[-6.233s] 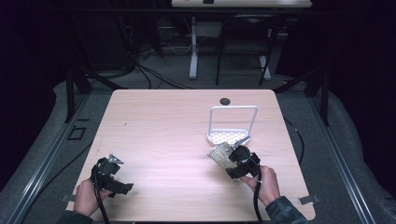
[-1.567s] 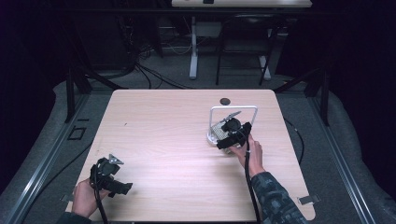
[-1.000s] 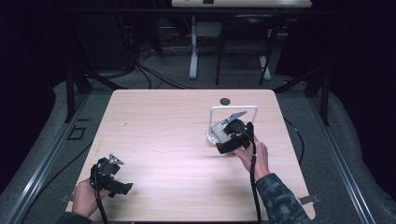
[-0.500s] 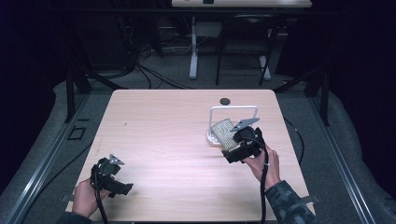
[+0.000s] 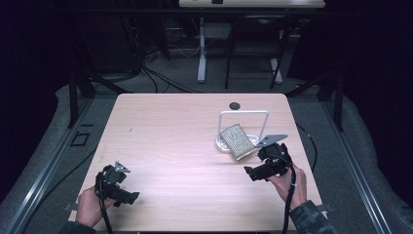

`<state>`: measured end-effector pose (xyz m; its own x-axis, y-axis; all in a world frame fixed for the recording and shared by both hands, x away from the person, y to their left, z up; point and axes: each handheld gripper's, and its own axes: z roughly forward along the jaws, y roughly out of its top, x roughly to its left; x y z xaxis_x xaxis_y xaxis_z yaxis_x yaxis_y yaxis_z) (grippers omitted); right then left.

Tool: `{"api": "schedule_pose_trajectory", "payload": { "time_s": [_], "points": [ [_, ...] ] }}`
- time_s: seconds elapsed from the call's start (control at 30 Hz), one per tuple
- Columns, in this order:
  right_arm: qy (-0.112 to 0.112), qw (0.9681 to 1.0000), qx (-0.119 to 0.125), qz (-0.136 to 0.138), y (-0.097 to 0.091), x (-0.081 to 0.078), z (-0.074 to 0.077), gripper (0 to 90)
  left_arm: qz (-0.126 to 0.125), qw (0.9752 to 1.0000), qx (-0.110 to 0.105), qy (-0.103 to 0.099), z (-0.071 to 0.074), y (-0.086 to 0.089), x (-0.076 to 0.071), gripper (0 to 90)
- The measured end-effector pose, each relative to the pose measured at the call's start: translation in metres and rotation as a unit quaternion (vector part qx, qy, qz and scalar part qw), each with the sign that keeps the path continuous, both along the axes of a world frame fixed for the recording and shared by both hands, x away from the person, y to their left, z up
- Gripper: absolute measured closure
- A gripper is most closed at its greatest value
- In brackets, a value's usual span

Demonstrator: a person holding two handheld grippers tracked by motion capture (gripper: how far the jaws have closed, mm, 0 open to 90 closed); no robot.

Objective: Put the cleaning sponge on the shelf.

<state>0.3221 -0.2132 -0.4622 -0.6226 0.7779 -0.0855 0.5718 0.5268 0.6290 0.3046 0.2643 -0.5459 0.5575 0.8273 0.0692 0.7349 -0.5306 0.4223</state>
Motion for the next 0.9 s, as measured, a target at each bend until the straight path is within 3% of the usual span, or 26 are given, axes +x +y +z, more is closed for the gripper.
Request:
{"api": "schedule_pose_trajectory", "payload": {
  "time_s": [0.47,0.73,0.9],
  "points": [
    [0.031,0.999,-0.008,-0.032,-0.031,-0.017,-0.023,5.2,-0.003,1.0,0.0,0.002,-0.001,-0.002,0.0,0.3],
    [0.067,0.996,-0.017,-0.057,-0.049,-0.023,-0.047,5.3,-0.006,1.0,0.0,0.003,-0.001,-0.002,0.001,0.2],
    [0.078,0.9946,-0.032,-0.061,-0.053,-0.022,-0.056,5.8,-0.007,1.0,0.003,0.005,-0.001,-0.003,0.002,0.2]
  ]
}}
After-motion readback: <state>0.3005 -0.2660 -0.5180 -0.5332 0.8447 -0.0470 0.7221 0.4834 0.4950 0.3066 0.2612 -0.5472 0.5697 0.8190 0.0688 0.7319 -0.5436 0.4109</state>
